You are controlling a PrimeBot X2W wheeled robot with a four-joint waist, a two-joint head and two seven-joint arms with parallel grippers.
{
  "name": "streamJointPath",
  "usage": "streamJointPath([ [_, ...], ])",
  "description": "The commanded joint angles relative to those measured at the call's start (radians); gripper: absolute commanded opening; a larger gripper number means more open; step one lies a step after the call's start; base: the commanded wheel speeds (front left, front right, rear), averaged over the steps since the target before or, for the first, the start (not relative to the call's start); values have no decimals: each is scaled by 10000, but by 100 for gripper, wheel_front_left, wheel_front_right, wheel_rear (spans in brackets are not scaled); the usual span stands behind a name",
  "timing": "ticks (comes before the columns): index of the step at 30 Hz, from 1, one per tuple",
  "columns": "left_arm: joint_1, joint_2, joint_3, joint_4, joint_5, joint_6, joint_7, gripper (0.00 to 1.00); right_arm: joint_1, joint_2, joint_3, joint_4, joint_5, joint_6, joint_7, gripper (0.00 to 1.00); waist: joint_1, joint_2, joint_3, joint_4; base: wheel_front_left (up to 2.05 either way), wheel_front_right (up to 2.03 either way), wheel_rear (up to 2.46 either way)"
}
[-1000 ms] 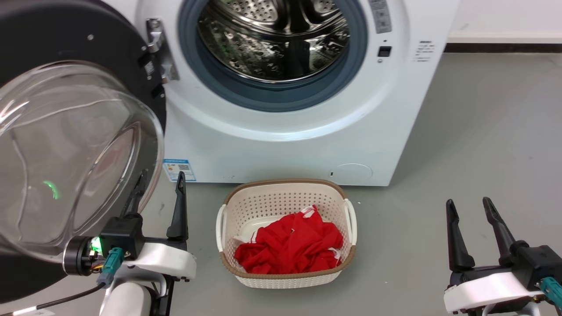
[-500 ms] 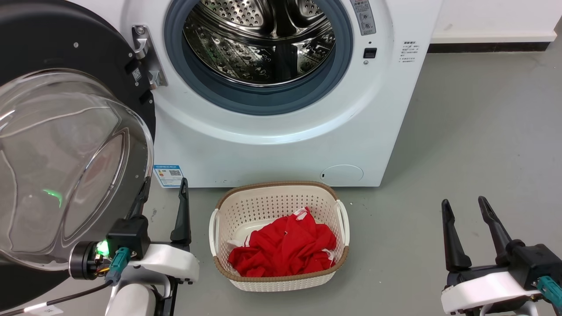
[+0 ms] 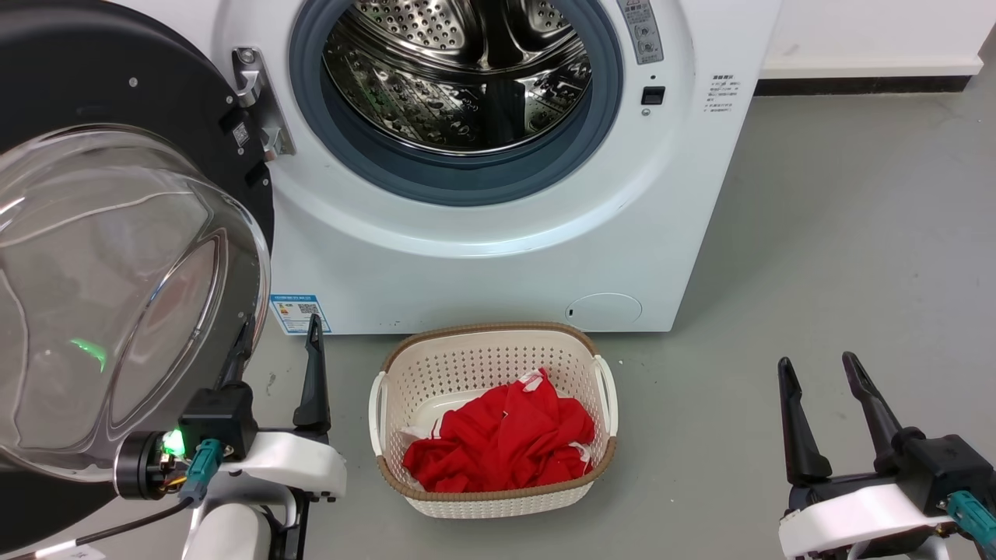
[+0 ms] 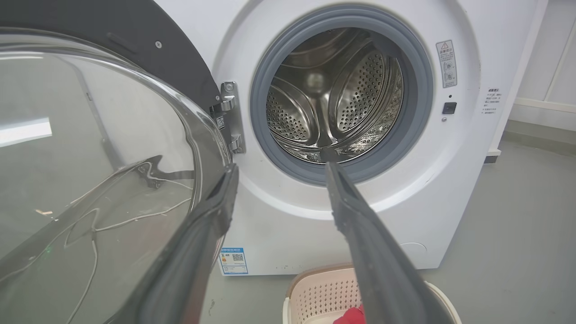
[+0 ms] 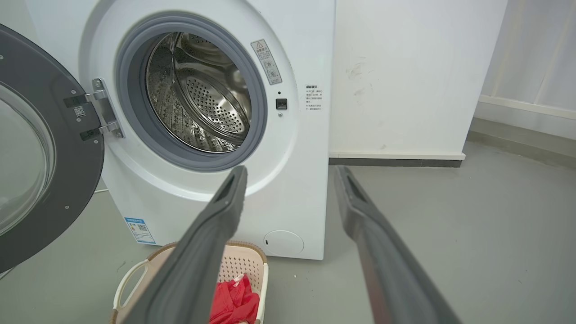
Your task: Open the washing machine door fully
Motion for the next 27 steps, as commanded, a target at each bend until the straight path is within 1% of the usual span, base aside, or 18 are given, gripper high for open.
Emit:
streamJointPath([
  [1, 115, -36, 1, -35, 83, 48, -72, 100, 75, 12, 6, 37, 30, -7, -41, 100, 0, 0, -3, -9, 0, 0, 0],
  [9, 150, -60, 94, -93, 158, 38, -71, 100, 23, 12, 26, 129, 75, -7, -90, 100, 0, 0, -10, -80, 0, 0, 0],
  [10, 116, -65, 79, -61, 98, 38, -13, 0, -1, 0, 17, 121, 35, 0, -50, 0, 0, 0, -11, -82, 0, 0, 0],
  [15, 440, -167, 35, 303, 75, 37, 37, 0, 193, 2, 31, 464, 39, 0, -44, 0, 0, 0, -13, -85, 0, 0, 0],
  [24, 390, -280, 357, 357, -1713, -212, 554, 0, 14, -99, 53, 625, 2041, 0, 259, 0, 0, 0, -33, -71, 0, 0, 0],
  [25, 411, -314, 416, 331, -2280, -289, 676, 0, -59, -128, 54, 692, 2658, -1, 359, 0, 0, 0, -39, -67, 0, 0, 0],
  [27, 423, -335, 458, 318, -2640, -340, 756, 0, -99, -145, 53, 732, 3051, -1, 424, 0, 0, 0, -44, -64, 0, 0, 0],
])
